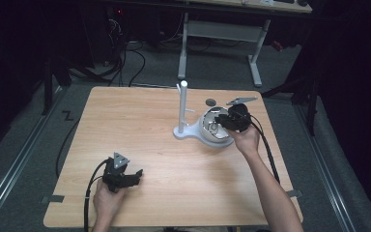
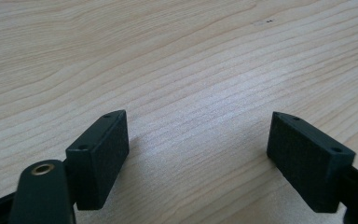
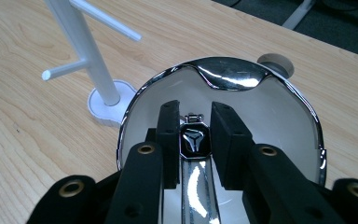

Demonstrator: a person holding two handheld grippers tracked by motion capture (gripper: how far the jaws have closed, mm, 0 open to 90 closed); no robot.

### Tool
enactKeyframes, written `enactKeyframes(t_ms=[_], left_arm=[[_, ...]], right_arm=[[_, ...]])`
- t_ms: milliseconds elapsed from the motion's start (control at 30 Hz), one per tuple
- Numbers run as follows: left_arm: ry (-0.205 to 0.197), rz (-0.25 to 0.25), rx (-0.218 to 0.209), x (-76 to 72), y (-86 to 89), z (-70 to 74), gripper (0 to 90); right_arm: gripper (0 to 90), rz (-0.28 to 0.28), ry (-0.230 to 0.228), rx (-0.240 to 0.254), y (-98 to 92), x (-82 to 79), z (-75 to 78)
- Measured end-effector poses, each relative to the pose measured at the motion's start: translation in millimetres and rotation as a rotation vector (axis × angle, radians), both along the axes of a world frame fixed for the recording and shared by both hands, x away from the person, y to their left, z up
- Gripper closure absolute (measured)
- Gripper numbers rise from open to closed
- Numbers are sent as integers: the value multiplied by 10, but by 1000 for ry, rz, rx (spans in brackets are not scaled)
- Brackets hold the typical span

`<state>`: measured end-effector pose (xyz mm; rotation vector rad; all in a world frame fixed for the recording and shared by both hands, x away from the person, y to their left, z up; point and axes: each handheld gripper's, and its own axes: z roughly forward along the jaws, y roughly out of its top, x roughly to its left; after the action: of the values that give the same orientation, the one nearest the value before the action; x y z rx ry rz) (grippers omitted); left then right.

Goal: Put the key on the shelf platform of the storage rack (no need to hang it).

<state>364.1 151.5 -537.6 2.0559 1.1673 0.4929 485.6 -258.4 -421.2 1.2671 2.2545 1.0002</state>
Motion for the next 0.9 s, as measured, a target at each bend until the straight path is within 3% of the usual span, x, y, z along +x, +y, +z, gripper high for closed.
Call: enactKeyframes(t_ms=[367, 900], left_arm=[[0, 0, 0, 0, 0, 0, 211], [0, 0, 1, 0, 0, 0, 211]], right_arm=[[743, -9, 24, 31, 7, 97, -90], [735, -25, 48, 31, 18, 187, -182]])
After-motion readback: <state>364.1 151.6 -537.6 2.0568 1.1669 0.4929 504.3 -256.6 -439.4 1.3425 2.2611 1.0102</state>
